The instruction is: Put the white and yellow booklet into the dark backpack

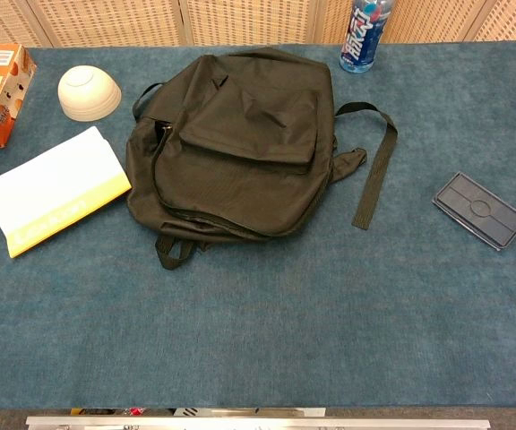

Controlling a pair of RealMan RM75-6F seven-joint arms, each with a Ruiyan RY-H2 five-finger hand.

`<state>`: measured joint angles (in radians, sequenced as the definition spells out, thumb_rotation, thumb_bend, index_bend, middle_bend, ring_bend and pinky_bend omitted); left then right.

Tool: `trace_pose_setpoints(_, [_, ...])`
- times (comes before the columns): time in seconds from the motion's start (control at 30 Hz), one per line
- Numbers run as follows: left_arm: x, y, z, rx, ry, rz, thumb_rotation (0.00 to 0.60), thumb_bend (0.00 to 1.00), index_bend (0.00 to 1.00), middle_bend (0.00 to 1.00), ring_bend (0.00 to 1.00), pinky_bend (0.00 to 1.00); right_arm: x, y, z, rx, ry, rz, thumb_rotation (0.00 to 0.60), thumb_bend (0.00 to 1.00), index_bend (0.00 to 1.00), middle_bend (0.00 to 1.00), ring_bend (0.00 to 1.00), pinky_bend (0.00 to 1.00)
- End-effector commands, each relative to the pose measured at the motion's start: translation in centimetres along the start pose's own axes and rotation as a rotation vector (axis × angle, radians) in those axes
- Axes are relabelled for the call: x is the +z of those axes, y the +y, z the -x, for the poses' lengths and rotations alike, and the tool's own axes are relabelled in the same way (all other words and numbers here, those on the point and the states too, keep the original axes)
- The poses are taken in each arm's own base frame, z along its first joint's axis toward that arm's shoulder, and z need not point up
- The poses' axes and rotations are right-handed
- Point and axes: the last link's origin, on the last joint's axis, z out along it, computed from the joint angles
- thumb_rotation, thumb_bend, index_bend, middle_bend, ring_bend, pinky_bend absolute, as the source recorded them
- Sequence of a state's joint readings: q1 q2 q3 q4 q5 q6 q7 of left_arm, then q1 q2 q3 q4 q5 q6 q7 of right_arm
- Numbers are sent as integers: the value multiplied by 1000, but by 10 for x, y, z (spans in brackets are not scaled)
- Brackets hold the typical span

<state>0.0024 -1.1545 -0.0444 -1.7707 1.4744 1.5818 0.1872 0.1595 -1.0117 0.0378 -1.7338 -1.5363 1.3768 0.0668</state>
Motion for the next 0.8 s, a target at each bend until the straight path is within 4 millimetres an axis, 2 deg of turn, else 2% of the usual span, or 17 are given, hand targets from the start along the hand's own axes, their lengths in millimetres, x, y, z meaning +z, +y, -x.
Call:
trace_pose_setpoints(0.03, [0, 0, 1, -3, -8, 1, 600, 93, 245, 289, 263, 295, 1, -1, 1, 0, -4, -2, 600, 35, 262, 349, 190, 264])
trace_pose_setpoints(0.37, [1, 4, 4, -12, -24, 29, 600, 93, 245, 289, 263, 295, 7, -4, -3, 12, 24, -8, 600, 35, 262, 349, 190, 264])
trace_pose_setpoints(0.6, [5, 20, 12, -26, -102, 121, 600, 93, 245, 289, 263, 295, 16, -5, -10, 16, 79, -8, 600, 35, 262, 349, 190, 264])
trace_pose_setpoints(0.8, [18, 36, 28, -14, -168, 189, 600, 93, 245, 289, 263, 295, 21, -8, -8, 14, 76, -14, 600, 35, 262, 348, 190, 264])
